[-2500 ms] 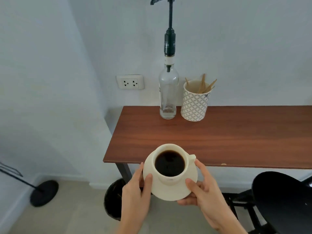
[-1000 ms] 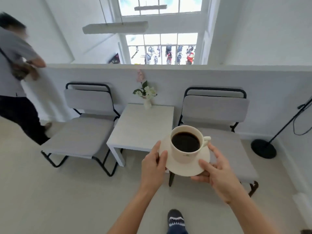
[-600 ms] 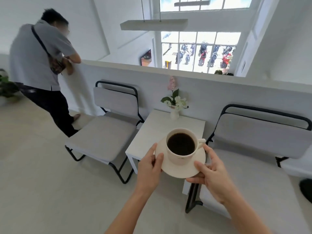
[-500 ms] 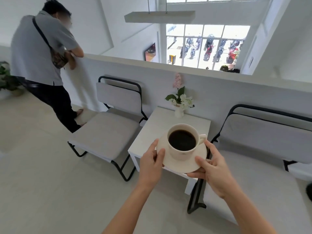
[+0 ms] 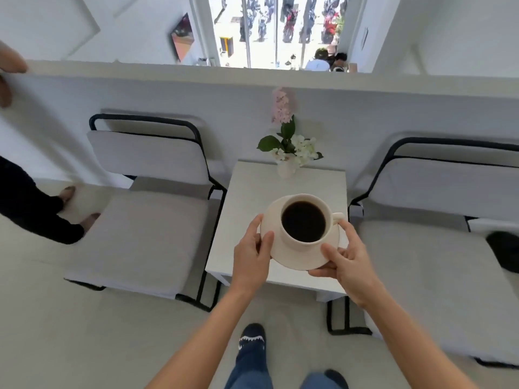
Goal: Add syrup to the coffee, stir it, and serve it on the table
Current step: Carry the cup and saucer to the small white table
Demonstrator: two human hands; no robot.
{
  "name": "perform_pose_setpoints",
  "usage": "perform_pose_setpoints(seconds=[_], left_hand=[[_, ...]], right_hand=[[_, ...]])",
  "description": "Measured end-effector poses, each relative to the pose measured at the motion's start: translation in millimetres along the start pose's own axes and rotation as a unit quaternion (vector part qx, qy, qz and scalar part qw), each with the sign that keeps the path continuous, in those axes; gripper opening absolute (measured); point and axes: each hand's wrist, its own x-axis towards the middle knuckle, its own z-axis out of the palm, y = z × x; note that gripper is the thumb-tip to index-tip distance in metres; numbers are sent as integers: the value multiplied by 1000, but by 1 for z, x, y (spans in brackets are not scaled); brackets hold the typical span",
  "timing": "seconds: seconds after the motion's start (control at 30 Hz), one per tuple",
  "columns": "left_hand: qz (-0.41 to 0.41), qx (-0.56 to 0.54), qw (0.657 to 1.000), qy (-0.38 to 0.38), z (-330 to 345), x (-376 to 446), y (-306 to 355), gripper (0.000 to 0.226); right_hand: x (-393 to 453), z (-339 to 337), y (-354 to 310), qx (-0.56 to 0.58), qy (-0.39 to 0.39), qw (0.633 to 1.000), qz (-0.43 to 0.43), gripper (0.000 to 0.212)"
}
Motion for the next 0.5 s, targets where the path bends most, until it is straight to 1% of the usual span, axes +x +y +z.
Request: perform_pose_setpoints(seconds=[0.2, 0.37, 0.5], left_hand=[[-35, 20, 996, -85, -6, 54, -50, 43], [-90, 37, 982, -162, 4, 89, -103, 54], [-120, 45, 972, -198, 23, 114, -156, 57]], right_hand=[[52, 18, 38, 18, 43, 999, 29, 64], [94, 17, 81, 6, 62, 997, 41, 65], [134, 12, 126, -7, 74, 996, 53, 65]])
